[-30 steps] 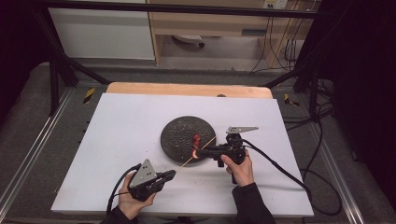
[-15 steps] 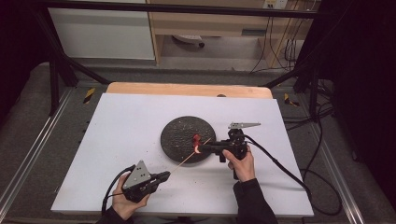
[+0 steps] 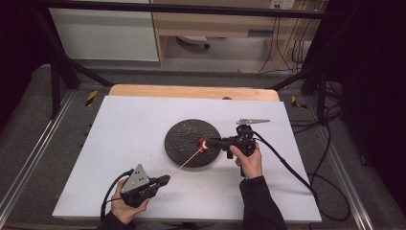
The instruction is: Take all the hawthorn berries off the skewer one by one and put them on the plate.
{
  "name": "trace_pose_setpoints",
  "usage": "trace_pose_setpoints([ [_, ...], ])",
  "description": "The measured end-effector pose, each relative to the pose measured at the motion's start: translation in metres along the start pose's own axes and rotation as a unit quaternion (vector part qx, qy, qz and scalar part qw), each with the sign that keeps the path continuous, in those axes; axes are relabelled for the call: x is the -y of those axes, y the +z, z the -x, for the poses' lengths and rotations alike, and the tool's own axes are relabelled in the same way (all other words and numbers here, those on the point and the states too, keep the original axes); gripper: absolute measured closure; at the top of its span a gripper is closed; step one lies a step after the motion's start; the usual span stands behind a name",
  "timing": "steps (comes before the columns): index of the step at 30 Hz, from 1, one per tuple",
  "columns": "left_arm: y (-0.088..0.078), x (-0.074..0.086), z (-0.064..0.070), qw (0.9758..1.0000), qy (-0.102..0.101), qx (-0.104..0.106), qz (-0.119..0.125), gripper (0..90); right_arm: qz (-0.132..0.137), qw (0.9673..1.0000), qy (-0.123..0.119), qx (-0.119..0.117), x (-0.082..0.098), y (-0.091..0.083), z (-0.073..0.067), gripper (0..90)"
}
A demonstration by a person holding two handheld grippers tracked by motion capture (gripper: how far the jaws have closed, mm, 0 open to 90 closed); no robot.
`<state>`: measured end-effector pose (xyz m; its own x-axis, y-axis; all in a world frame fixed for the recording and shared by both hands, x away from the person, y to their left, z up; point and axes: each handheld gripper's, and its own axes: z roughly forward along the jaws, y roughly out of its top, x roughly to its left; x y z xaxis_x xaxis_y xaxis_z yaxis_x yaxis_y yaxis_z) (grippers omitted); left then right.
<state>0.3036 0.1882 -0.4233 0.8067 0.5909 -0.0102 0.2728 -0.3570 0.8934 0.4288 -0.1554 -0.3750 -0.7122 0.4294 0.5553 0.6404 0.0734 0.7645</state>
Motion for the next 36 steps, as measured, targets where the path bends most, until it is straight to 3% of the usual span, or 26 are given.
trace_pose_setpoints([
  [5,-0.003,0.000,-0.002,1.0000,-0.002,-0.005,0.001,88.8,0.005,0.9998,-0.003,0.019,-0.010,-0.004,0.003,70.1],
  [9,-0.005,0.003,-0.006,0.9999,-0.007,-0.010,-0.002,88.8,0.018,0.9987,-0.006,0.047,-0.019,-0.012,0.007,70.1],
  [12,-0.007,0.003,-0.009,0.9997,-0.017,-0.020,0.002,88.8,0.018,0.9973,-0.011,0.071,-0.025,-0.017,0.010,70.1],
  [16,-0.010,0.003,-0.015,0.9989,-0.029,-0.037,0.005,88.7,0.013,0.9963,-0.018,0.083,-0.028,-0.013,0.010,70.1],
  [25,-0.010,0.005,-0.025,0.9959,-0.057,-0.070,0.002,88.7,-0.016,0.9946,-0.027,0.099,-0.025,0.023,0.011,70.1],
  [36,-0.007,0.007,-0.032,0.9940,-0.072,-0.083,-0.003,88.7,-0.037,0.9919,-0.030,0.117,-0.012,0.071,0.020,70.1],
])
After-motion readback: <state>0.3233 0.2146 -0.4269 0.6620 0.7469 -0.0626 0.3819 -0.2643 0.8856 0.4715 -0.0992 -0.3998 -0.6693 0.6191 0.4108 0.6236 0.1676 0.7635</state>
